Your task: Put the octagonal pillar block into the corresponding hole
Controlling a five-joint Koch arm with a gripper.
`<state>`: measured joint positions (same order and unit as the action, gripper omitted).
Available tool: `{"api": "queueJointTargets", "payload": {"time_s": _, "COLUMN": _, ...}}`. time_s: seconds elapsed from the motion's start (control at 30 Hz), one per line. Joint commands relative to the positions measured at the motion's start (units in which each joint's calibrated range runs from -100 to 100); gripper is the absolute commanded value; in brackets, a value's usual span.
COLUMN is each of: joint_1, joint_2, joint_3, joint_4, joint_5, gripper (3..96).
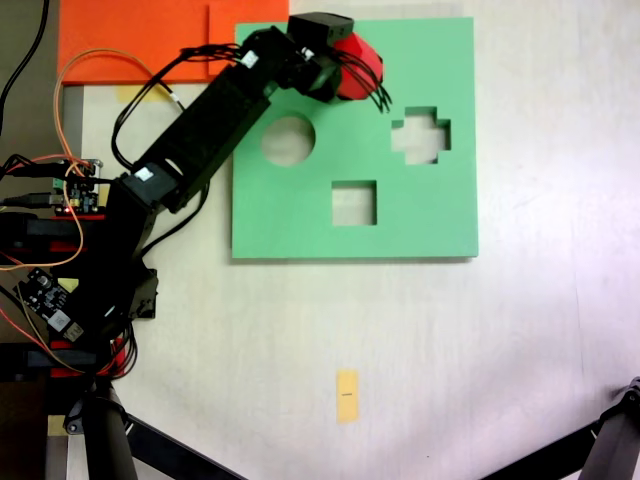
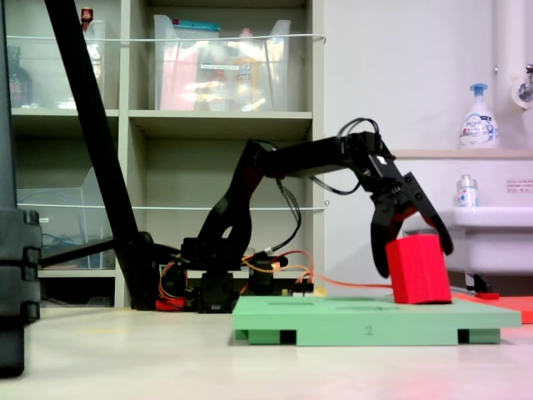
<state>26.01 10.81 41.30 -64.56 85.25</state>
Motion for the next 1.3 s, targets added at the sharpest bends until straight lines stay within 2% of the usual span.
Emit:
{"api": "queueJointTargets", "payload": {"time_s": 0.03, "joint_1": -0.2, "joint_2": -1.0, "joint_3": 4.0, "joint_4": 2.0, "joint_5": -4.9, "gripper": 38.5}}
{"api": "queueJointTargets", "payload": {"time_s": 0.57, "joint_1": -0.2, "joint_2": -0.6, "joint_3": 4.1, "joint_4": -1.0, "joint_5": -13.0, "gripper": 38.5}}
{"api": "queueJointTargets", "payload": {"time_s": 0.97, "joint_1": 0.1, "joint_2": -4.0, "joint_3": 4.5, "joint_4": -3.4, "joint_5": -13.2, "gripper": 38.5}}
{"api": "queueJointTargets", "payload": {"time_s": 1.3, "joint_1": 0.1, "joint_2": 4.8, "joint_3": 9.2, "joint_4": -3.4, "joint_5": -13.1, "gripper": 38.5}}
